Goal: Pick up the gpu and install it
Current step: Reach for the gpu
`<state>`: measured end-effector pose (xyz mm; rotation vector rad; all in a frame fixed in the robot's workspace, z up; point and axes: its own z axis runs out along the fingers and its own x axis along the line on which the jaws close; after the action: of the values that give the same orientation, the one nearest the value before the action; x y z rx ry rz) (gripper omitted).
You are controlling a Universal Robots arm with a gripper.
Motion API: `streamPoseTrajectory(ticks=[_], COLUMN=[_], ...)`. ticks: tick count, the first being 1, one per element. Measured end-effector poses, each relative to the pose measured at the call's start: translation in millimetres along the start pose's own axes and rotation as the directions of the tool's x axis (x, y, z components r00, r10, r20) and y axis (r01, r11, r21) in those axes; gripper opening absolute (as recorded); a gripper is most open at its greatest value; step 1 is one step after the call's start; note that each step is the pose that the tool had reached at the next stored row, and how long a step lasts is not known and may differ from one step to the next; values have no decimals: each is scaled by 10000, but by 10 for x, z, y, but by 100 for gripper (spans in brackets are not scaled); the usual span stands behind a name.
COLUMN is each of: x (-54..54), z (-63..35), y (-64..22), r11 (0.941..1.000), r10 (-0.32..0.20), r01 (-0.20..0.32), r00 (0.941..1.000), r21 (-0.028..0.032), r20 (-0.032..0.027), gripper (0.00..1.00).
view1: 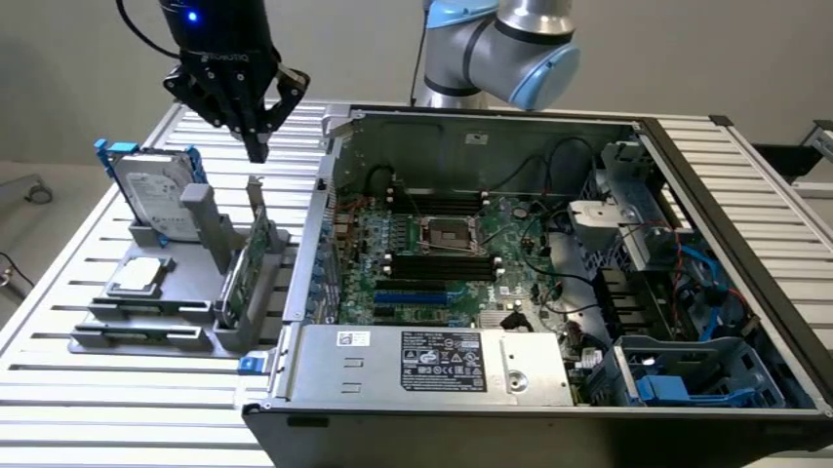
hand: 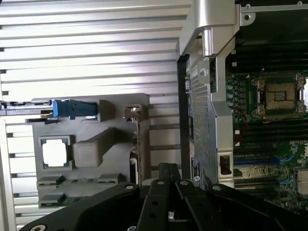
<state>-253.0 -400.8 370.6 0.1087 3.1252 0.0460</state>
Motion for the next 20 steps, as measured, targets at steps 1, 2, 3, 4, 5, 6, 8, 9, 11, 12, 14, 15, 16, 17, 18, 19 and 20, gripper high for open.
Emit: streamPoseTrajectory(ticks=[1,2,3,4,5,6,8,9,11,12,14,15,16,17,18,19,20], x=[19,38,54,70,80,87,96,99,111,118,131,137,143,153,168,192,221], z=[7,14,20,28,35,45,64,73,93,103,125,134,144,156,168,183,198], y=[-5,-10,-16,-24,-35,-50,-84,-101,-135,-151,-186,-203,-219,-236,-250,-263,-276], r11=[10000,10000,10000,10000,10000,10000,10000,10000,10000,10000,10000,10000,10000,10000,10000,10000,10000], r10=[-1,-1,-1,0,-1,-2,-1,-3,-3,-3,-3,-3,-2,-2,-1,1,-1], r01=[1,1,1,1,1,2,2,3,4,3,3,3,3,2,1,0,2], r00=[10000,10000,10000,10000,10000,10000,10000,9999,9999,9999,9998,9998,9997,9997,9997,9997,9997], r21=[3,6,9,10,11,12,14,16,18,19,21,23,24,24,25,25,26], r20=[-8,-15,-24,-32,-42,-60,-97,-118,-152,-168,-202,-218,-234,-246,-254,-258,-261], gripper=[11,11,11,11,11,11,11,11,11,11,11,11,11,11,11,11,11])
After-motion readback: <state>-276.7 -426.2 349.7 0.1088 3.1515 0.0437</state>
